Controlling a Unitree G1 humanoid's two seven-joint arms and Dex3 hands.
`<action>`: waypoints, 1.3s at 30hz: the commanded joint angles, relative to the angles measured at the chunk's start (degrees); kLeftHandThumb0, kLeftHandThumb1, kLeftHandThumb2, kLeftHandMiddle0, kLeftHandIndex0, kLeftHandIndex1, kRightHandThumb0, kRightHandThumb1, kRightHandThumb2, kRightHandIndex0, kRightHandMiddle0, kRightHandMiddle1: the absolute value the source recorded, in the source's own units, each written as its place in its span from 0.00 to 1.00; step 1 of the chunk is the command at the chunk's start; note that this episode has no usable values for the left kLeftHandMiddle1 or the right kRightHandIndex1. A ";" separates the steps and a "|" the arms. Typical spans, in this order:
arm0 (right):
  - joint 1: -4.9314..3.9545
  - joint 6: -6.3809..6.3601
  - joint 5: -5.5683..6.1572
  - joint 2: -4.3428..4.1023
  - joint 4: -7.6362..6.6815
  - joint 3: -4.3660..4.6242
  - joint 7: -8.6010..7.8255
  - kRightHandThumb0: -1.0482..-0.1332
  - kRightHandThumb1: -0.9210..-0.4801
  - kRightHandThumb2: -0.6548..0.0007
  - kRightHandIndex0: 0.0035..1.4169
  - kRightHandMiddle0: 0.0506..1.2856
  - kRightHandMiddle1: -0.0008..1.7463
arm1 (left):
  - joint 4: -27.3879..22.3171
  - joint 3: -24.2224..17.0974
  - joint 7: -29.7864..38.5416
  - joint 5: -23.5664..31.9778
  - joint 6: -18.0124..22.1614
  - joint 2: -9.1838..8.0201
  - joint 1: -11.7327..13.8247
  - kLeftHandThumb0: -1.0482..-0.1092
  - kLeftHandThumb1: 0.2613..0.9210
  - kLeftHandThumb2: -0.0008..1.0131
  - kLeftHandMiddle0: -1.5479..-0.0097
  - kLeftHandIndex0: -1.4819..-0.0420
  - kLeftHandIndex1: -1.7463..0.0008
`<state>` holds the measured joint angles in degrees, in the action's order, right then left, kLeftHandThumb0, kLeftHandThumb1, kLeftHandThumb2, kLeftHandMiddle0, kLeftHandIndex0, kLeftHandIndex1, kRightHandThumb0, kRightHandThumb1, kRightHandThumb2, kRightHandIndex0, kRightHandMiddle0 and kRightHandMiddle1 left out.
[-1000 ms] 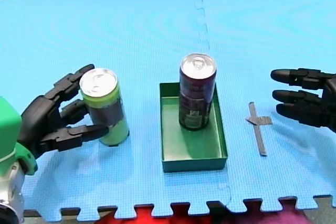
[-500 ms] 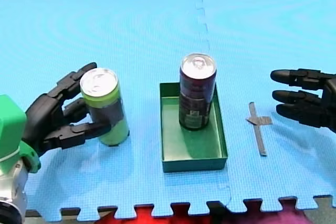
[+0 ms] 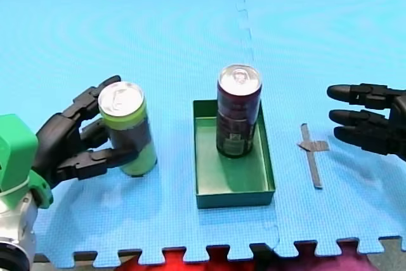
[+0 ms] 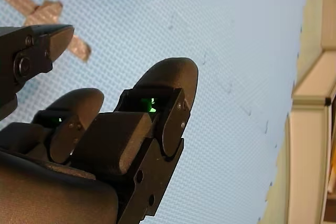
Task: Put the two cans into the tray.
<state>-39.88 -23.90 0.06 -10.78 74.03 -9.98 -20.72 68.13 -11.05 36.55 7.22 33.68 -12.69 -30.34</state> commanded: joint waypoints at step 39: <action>-0.18 0.06 0.31 -0.47 -0.13 -0.29 -0.39 0.48 0.31 1.00 0.52 0.79 0.00 | -0.26 0.74 2.35 -0.14 0.09 0.24 -0.60 0.00 0.92 0.01 0.84 0.97 1.00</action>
<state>-39.96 -23.88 0.09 -10.90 74.01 -10.18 -21.14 67.83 -10.39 38.95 7.12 33.51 -12.46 -30.70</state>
